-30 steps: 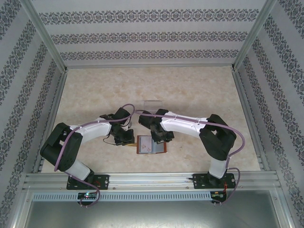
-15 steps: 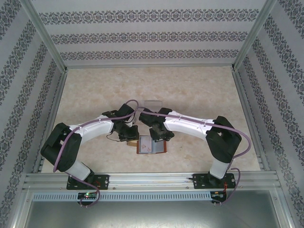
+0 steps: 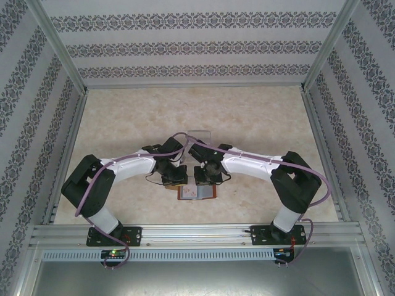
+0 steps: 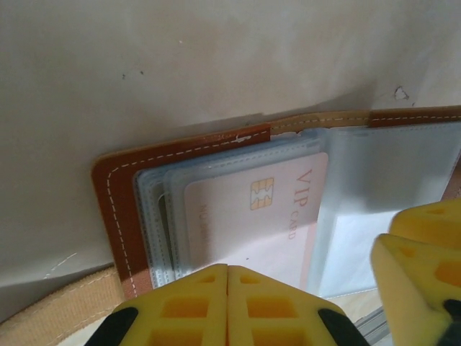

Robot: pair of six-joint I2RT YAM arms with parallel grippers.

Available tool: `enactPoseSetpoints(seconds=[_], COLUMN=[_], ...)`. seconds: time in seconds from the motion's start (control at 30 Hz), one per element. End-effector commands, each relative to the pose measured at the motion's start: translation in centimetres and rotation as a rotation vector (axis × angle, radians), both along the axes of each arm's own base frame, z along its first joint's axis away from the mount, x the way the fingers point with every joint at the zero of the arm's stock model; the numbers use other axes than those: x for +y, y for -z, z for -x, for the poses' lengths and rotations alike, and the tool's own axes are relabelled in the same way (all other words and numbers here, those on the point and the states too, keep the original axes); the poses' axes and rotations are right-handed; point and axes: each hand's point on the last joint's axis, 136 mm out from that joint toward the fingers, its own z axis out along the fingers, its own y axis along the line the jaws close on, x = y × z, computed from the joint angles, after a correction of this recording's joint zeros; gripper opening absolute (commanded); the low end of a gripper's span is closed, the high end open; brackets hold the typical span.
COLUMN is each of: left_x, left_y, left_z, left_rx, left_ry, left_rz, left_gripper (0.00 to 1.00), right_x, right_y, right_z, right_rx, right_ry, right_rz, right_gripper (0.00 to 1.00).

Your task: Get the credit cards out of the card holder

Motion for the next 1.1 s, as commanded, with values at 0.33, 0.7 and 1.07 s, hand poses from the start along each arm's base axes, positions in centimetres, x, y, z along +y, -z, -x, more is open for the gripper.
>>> enactPoseSetpoints(seconds=[0.33,0.7,1.07], left_x=[-0.2,0.2,0.2], left_y=[1.3,1.5,1.5], left_z=[0.2,0.6,0.7], left_rx=[0.007,0.01,0.009], left_ry=[0.005,0.001,0.0], left_rz=[-0.017,-0.024,-0.024], left_gripper=[0.06,0.06,0.06], right_x=[1.9,2.1,2.1], right_y=[0.4,1.1,2.2], right_z=[-0.3,-0.4,-0.2], right_rx=[0.036,0.045,0.061], right_ry=[0.06,0.067,0.07], right_rz=[-0.148,-0.152,-0.14], right_gripper=[0.19,0.18,0.18])
